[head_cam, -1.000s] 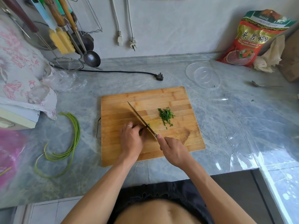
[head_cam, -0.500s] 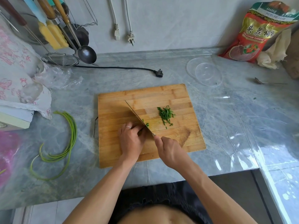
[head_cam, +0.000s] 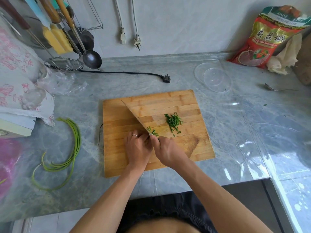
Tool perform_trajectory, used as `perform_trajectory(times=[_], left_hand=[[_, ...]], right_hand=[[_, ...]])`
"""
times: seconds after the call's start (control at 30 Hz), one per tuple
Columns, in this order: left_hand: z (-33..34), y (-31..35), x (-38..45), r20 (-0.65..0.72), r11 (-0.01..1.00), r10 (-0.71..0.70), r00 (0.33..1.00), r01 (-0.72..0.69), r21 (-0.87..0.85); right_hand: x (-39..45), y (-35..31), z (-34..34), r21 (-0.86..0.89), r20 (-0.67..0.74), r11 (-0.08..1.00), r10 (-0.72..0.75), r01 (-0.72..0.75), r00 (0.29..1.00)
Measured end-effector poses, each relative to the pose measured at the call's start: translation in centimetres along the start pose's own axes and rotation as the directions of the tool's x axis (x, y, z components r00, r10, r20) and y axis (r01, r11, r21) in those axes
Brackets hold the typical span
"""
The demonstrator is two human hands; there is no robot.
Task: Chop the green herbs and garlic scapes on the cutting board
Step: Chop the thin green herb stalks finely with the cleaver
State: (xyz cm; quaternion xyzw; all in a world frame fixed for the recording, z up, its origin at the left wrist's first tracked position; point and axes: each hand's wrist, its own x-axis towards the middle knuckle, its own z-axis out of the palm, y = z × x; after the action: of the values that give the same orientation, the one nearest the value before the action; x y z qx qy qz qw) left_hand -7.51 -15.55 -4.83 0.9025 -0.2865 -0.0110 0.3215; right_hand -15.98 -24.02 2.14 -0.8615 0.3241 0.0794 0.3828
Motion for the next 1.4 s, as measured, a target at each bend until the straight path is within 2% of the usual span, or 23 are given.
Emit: perform_trajectory(times=[0.1, 0.23, 0.43, 0.57, 0.77, 0.83, 0.93, 1.23, 1.4], left_hand=[[-0.1, 0.0, 0.1, 0.003, 1.0, 0.001, 1.0, -0.001, -0.012], [0.0, -0.1, 0.0, -0.004, 1.0, -0.002, 1.0, 0.002, -0.01], [-0.2, 0.1, 0.1, -0.004, 1.0, 0.014, 1.0, -0.014, -0.021], [0.0, -0.2, 0.1, -0.022, 0.998, 0.041, 0.999, -0.042, -0.035], [0.0, -0.4, 0.0, 0.035, 0.996, 0.086, 0.996, -0.086, 0.003], [-0.1, -0.3, -0.1, 0.063, 0.992, 0.124, 0.99, -0.125, 0.019], [-0.1, 0.0, 0.0, 0.079, 0.993, 0.11, 0.991, -0.112, 0.022], [-0.6, -1.0, -0.2, 0.059, 0.994, 0.06, 0.997, -0.054, -0.098], [-1.2, -1.5, 0.6, 0.077, 0.95, 0.114, 0.99, -0.086, -0.3]], right_hand=[[-1.2, 0.8, -0.6, -0.025, 0.009, 1.0, -0.019, 0.019, 1.0], [-1.4, 0.5, -0.9, 0.057, -0.039, 0.998, -0.028, 0.031, 0.999], [-0.3, 0.4, -1.0, 0.036, -0.011, 0.999, 0.028, -0.028, 1.0], [-0.3, 1.3, -1.6, 0.068, -0.06, 0.996, 0.067, -0.063, 0.996], [-0.3, 2.0, -3.6, 0.228, -0.112, 0.969, 0.126, -0.098, 0.986], [-0.9, 1.7, -4.1, 0.247, -0.108, 0.964, 0.128, -0.098, 0.986], [-1.6, 1.3, -3.9, 0.254, -0.089, 0.963, 0.116, -0.09, 0.989], [-3.1, 1.2, -1.8, 0.34, -0.059, 0.932, 0.156, -0.127, 0.986], [-3.2, 1.7, -1.9, 0.349, -0.052, 0.929, 0.149, -0.121, 0.988]])
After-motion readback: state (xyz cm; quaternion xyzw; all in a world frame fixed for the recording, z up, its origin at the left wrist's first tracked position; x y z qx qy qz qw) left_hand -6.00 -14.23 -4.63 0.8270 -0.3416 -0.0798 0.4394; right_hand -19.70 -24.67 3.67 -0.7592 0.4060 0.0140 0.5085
